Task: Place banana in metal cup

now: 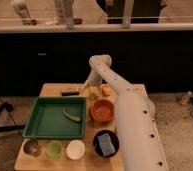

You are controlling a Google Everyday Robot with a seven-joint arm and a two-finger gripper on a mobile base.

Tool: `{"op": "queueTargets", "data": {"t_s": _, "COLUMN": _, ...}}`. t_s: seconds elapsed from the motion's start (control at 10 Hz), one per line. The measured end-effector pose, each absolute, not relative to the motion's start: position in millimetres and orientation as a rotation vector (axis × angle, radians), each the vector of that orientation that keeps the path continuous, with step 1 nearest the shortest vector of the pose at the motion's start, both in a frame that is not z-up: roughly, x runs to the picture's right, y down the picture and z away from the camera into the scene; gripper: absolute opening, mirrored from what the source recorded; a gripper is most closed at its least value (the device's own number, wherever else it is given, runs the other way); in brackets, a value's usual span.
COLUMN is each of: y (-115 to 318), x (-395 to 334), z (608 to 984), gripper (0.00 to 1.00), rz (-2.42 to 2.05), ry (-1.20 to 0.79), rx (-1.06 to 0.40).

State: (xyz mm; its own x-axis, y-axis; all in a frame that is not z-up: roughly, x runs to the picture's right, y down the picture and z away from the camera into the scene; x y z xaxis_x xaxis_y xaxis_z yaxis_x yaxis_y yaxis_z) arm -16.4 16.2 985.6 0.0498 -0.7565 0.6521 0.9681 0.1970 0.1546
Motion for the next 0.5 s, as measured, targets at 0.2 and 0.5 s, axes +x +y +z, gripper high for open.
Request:
{"op": "queueTargets", "data": {"t_s": 0.2, "y": 23.0, "x": -12.9, "z": 989.5, "gripper": 0.74, "rz": -1.351, "ry": -0.715, "rx": -0.384}}
{"op": "queueTargets", "data": {"t_s": 0.5, "y": 28.9, "x": -8.7, "z": 997.0, "gripper": 0.74, "rz": -1.342, "ry": -0.709, "rx": -0.387}}
